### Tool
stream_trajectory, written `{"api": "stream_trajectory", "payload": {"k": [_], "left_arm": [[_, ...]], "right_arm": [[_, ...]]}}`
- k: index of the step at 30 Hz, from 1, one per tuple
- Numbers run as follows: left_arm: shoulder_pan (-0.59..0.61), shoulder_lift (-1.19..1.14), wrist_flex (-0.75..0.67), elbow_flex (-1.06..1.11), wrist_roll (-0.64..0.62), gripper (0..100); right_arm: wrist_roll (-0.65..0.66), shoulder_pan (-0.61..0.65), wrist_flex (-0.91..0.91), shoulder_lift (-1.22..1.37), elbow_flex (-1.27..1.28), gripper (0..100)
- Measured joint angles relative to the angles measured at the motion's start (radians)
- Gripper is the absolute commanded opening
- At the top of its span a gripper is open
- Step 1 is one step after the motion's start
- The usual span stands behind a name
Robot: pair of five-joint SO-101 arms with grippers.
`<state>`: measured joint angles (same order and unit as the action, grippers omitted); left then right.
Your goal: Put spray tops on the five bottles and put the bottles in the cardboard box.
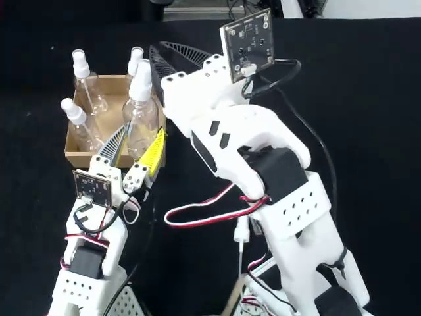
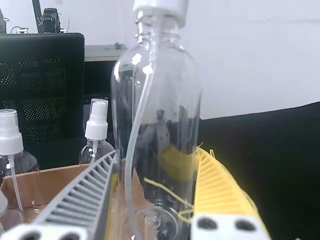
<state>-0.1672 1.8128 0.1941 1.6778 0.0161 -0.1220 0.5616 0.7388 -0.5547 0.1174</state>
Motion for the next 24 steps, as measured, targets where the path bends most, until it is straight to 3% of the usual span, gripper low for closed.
{"api": "stream_trajectory", "payload": {"k": [9,24], "left_arm": [[0.0,0.0,0.0,0.0,0.0,3],[0.003,-0.002,0.0,0.0,-0.003,3]], "right_arm": [[0.0,0.0,-0.04,0.077,-0.005,1.0],[0.0,0.071,0.103,0.13,-0.107,1.1]]}}
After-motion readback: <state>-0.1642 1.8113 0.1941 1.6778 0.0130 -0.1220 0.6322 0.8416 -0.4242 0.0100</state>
